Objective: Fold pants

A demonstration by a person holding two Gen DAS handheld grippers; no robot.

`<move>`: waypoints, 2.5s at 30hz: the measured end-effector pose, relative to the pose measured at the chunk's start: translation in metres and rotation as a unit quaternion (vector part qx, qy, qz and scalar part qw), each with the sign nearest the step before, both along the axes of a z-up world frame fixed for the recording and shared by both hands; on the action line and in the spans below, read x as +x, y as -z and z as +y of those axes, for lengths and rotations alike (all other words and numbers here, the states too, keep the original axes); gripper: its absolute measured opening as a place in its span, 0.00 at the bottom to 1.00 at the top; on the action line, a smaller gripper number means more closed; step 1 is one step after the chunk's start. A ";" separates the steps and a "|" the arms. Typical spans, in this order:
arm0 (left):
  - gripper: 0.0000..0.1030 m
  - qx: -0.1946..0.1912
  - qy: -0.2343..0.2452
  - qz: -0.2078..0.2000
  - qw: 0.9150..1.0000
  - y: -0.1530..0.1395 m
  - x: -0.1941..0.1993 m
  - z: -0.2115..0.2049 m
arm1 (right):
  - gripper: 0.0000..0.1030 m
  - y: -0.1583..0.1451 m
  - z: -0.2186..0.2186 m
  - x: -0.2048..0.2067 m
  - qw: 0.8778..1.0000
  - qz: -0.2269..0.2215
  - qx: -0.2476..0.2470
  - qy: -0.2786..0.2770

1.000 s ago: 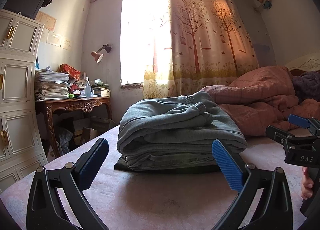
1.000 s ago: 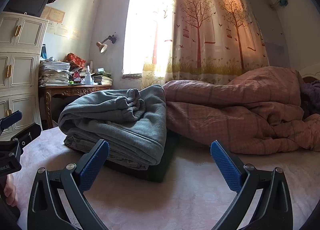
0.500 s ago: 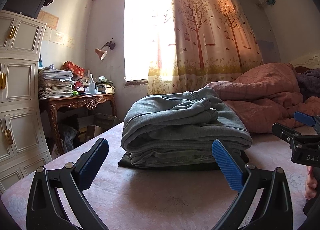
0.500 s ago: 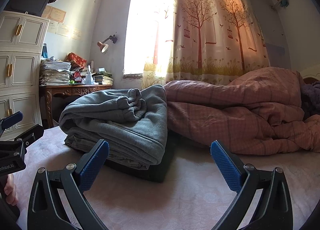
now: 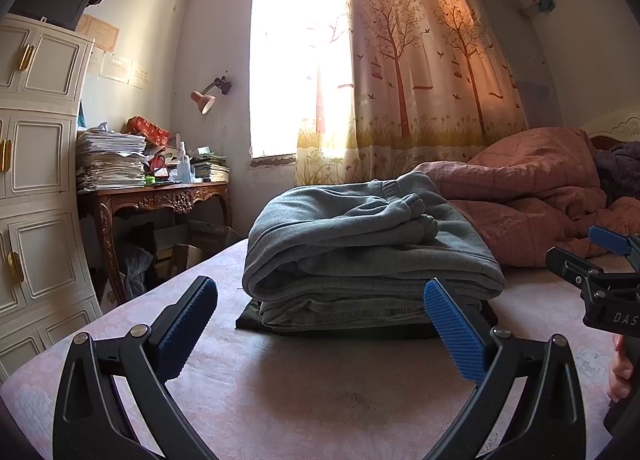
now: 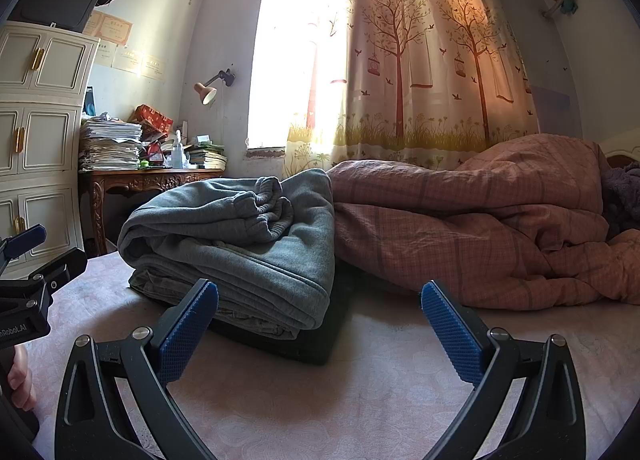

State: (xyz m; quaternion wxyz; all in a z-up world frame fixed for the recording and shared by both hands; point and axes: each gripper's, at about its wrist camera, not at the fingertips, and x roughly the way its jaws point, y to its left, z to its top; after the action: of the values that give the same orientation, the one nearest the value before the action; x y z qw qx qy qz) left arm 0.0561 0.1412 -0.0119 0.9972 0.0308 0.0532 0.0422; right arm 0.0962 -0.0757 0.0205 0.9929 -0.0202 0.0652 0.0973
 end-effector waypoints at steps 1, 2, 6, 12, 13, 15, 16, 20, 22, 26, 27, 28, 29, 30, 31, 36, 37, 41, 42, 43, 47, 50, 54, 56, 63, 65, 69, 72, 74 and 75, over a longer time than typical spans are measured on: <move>1.00 0.000 -0.001 0.000 1.000 0.000 0.000 0.000 | 1.00 0.000 0.000 0.000 1.000 0.000 0.000 0.000; 1.00 0.000 0.000 0.000 1.000 0.000 0.000 0.000 | 1.00 0.000 0.000 0.000 1.000 0.000 0.000 0.000; 1.00 0.000 -0.001 0.001 1.000 0.000 0.000 0.000 | 1.00 0.001 0.001 0.000 1.000 0.003 0.000 -0.002; 1.00 -0.001 -0.002 0.002 1.000 0.001 0.001 0.000 | 1.00 0.001 0.000 0.000 1.000 0.003 0.000 -0.002; 1.00 -0.001 -0.003 0.003 1.000 0.002 0.001 0.000 | 1.00 0.001 0.000 0.000 1.000 0.003 0.000 -0.002; 1.00 -0.001 -0.004 0.005 1.000 0.002 0.001 0.000 | 1.00 0.001 0.001 0.000 1.000 0.004 0.000 -0.002; 1.00 -0.001 -0.004 0.005 1.000 0.001 0.001 0.000 | 1.00 0.000 0.000 0.000 1.000 0.003 0.000 -0.002; 1.00 -0.001 -0.003 0.006 1.000 0.001 0.001 0.000 | 1.00 0.001 0.000 0.000 1.000 0.004 -0.001 -0.002; 1.00 0.000 -0.005 0.007 1.000 0.002 0.001 0.000 | 1.00 0.000 0.000 0.000 1.000 0.003 0.000 -0.001; 1.00 0.000 -0.006 0.009 1.000 0.001 0.001 0.000 | 1.00 0.000 0.000 0.000 1.000 0.003 0.000 -0.002; 1.00 0.000 -0.006 0.009 1.000 0.002 0.001 0.000 | 1.00 0.000 0.000 0.001 1.000 0.004 0.000 -0.002; 1.00 0.000 -0.006 0.010 1.000 0.002 0.002 0.000 | 1.00 0.000 0.000 0.000 1.000 0.004 -0.001 -0.002; 1.00 0.001 -0.006 0.011 1.000 0.002 0.002 0.000 | 1.00 0.001 0.000 0.000 1.000 0.004 -0.001 -0.002; 1.00 0.000 -0.005 0.010 1.000 0.002 0.002 0.000 | 1.00 0.001 0.000 0.000 1.000 0.004 -0.001 -0.002; 1.00 0.000 -0.005 0.010 1.000 0.002 0.002 0.000 | 1.00 0.001 0.000 0.000 1.000 0.003 0.000 -0.001; 1.00 0.001 -0.005 0.012 1.000 0.002 0.003 0.001 | 1.00 0.001 0.000 0.000 1.000 0.003 0.000 -0.001; 1.00 0.001 -0.005 0.012 1.000 0.002 0.003 0.001 | 1.00 0.000 0.000 0.000 1.000 0.003 0.000 -0.002; 1.00 0.001 -0.005 0.012 1.000 0.002 0.003 0.000 | 1.00 0.000 0.000 0.000 1.000 0.003 0.000 -0.002; 1.00 0.001 -0.005 0.012 1.000 0.002 0.003 0.000 | 1.00 0.001 0.000 0.000 1.000 0.003 0.000 -0.002; 1.00 0.001 -0.005 0.012 1.000 0.002 0.003 0.000 | 1.00 0.001 0.000 0.000 1.000 0.003 0.000 -0.002; 1.00 0.001 -0.004 0.014 1.000 0.004 0.004 0.001 | 1.00 0.000 0.000 0.000 1.000 0.002 -0.001 -0.001; 1.00 0.001 -0.004 0.014 1.000 0.004 0.005 0.001 | 1.00 0.001 0.000 0.000 1.000 0.002 -0.002 -0.001; 1.00 0.001 -0.004 0.015 1.000 0.005 0.005 0.001 | 1.00 0.001 0.000 0.000 1.000 0.002 -0.001 0.000; 1.00 0.001 -0.004 0.016 1.000 0.004 0.005 0.002 | 1.00 0.001 0.000 0.000 1.000 0.001 -0.003 -0.001; 1.00 0.003 -0.007 0.023 1.000 0.007 0.007 0.001 | 1.00 0.001 0.000 0.000 1.000 0.002 -0.002 -0.001; 1.00 0.004 -0.007 0.023 1.000 0.007 0.007 0.000 | 1.00 0.001 0.000 0.000 1.000 0.002 -0.002 -0.001; 1.00 0.003 -0.007 0.023 1.000 0.007 0.007 0.000 | 1.00 0.001 0.000 0.000 1.000 0.001 -0.003 -0.001; 1.00 0.003 -0.007 0.023 1.000 0.007 0.007 0.000 | 1.00 0.001 0.000 0.000 1.000 0.001 -0.003 -0.001; 1.00 0.003 -0.007 0.023 1.000 0.007 0.007 0.000 | 1.00 0.001 0.000 0.000 1.000 0.001 -0.003 -0.001; 1.00 0.003 -0.007 0.023 1.000 0.007 0.007 0.000 | 1.00 0.001 0.000 0.000 1.000 0.001 -0.003 -0.001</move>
State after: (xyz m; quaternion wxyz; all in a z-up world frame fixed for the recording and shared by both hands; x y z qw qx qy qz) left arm 0.0629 0.1412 -0.0190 0.9953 0.0343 0.0763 0.0485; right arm 0.0961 -0.0757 0.0197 0.9927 -0.0233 0.0668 0.0979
